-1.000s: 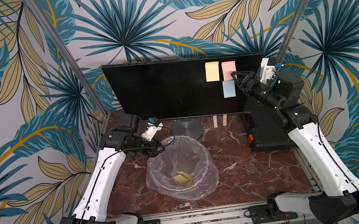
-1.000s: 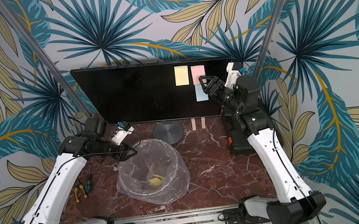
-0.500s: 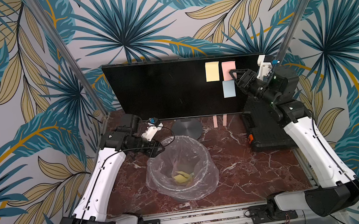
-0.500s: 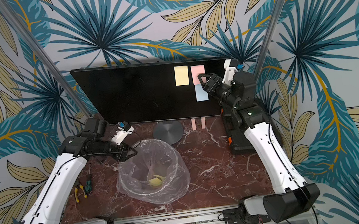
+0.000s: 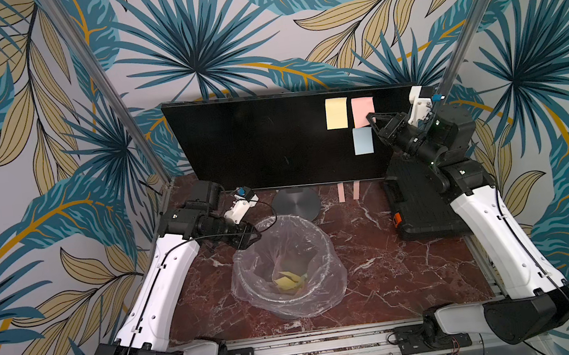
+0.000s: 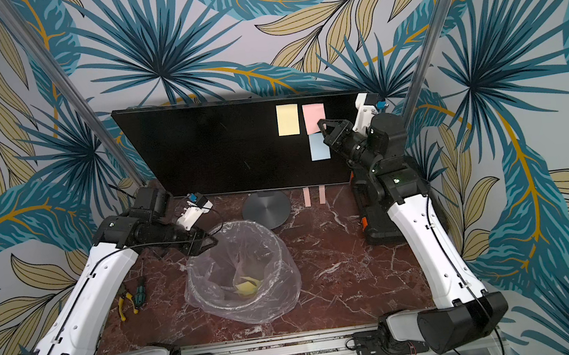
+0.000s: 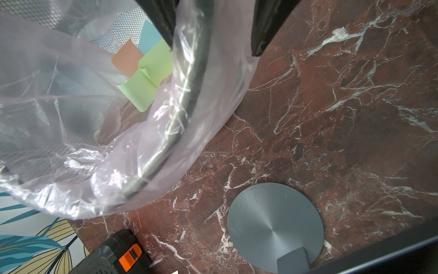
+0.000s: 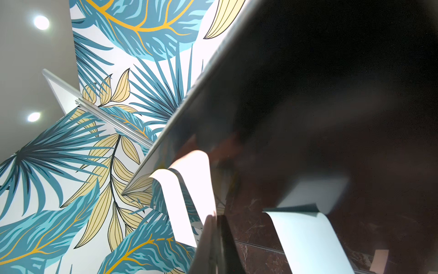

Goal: Remove the sticky note from the monitor
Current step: Tear off the sticky note from the monitor, then place the sticky note in the trash bin.

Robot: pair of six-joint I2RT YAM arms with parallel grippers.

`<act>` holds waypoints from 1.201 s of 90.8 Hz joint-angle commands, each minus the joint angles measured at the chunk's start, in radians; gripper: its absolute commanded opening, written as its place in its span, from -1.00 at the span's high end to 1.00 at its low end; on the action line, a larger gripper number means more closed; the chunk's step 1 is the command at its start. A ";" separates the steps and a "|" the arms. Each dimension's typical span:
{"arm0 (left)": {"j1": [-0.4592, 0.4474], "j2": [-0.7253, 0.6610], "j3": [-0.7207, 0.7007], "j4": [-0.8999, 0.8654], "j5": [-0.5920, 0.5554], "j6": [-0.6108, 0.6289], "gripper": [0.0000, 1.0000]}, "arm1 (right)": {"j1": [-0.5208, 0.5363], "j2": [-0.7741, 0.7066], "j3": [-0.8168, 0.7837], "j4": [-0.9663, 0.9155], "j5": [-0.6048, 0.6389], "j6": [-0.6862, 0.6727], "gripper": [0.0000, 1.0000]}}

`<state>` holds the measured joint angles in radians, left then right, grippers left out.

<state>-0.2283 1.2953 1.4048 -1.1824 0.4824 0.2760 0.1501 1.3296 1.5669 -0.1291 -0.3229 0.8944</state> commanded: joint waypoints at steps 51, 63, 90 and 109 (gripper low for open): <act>-0.003 -0.008 -0.020 0.014 -0.002 0.000 0.03 | 0.000 -0.149 -0.020 0.010 -0.192 -0.042 1.00; -0.004 -0.010 -0.021 0.015 -0.005 0.001 0.03 | 0.010 -0.169 -0.048 -0.025 -0.283 -0.082 1.00; -0.003 -0.008 -0.023 0.016 -0.008 0.003 0.03 | 0.187 -0.177 -0.096 -0.318 -0.307 -0.379 1.00; -0.003 -0.006 -0.023 0.016 -0.010 0.001 0.03 | 0.357 -0.146 -0.149 -0.449 -0.245 -0.552 1.00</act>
<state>-0.2283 1.2953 1.3956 -1.1778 0.4751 0.2764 0.4381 1.1667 1.4612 -0.4690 -0.5907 0.4942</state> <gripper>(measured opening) 0.483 0.047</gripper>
